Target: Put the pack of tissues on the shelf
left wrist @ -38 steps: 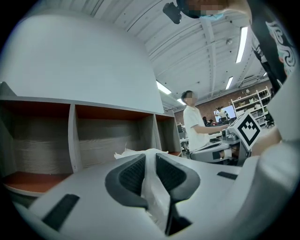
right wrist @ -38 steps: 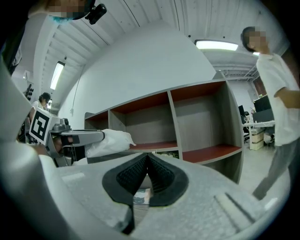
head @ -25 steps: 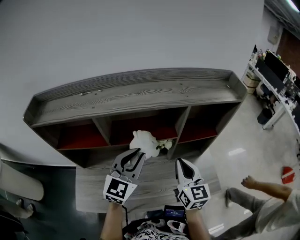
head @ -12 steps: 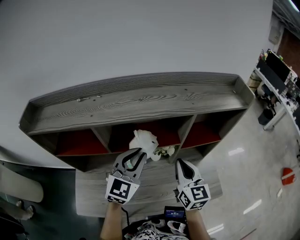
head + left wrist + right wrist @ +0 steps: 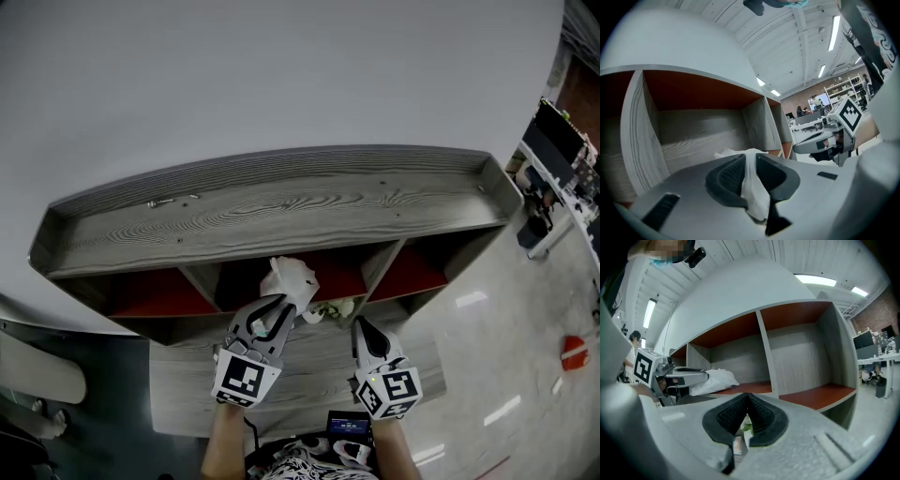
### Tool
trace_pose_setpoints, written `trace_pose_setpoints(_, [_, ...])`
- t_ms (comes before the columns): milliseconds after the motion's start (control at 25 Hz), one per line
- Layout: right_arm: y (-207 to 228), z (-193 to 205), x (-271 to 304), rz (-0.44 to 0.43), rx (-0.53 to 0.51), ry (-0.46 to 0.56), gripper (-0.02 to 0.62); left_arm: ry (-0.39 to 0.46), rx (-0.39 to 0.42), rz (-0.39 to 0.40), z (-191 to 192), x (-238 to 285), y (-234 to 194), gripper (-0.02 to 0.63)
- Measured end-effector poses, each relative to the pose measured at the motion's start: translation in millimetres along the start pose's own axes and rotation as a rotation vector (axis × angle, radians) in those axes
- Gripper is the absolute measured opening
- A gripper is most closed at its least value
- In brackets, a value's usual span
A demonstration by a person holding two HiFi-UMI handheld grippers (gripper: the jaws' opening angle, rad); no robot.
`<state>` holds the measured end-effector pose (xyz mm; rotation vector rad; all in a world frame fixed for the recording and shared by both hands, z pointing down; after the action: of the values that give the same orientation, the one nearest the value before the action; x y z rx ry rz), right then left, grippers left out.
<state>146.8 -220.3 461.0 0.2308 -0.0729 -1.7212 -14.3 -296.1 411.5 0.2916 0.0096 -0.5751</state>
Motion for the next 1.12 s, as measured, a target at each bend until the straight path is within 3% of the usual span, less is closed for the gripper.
trace_pose_setpoints(360, [6, 6, 8, 0.010, 0.013, -0.013, 0.003, 0.003, -0.015, -0.008, 7, 9, -9, 0.066])
trace_pose_setpoints(520, [8, 8, 12, 0.012, 0.017, -0.016, 0.002, -0.004, 0.020, 0.000, 6, 17, -15, 0.067])
trace_pose_setpoints(880, [11, 17, 21, 0.011, 0.036, -0.035, 0.003, -0.034, -0.032, -0.005, 9, 20, -15, 0.077])
trace_pose_setpoints(1120, [7, 15, 26, -0.008, 0.031, -0.033, 0.002, -0.065, -0.129, -0.006, 8, 24, -22, 0.095])
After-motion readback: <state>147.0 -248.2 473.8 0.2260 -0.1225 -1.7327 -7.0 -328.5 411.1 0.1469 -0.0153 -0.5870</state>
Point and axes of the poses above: the fingertips, and each gripper's own axes: x forward along the fingers, y to its right, z out of its underside, the point moved 5 cm from there along -x, backward along the fingers, and after that the axes turned 13 degrees about y, right-handed, at the moved point
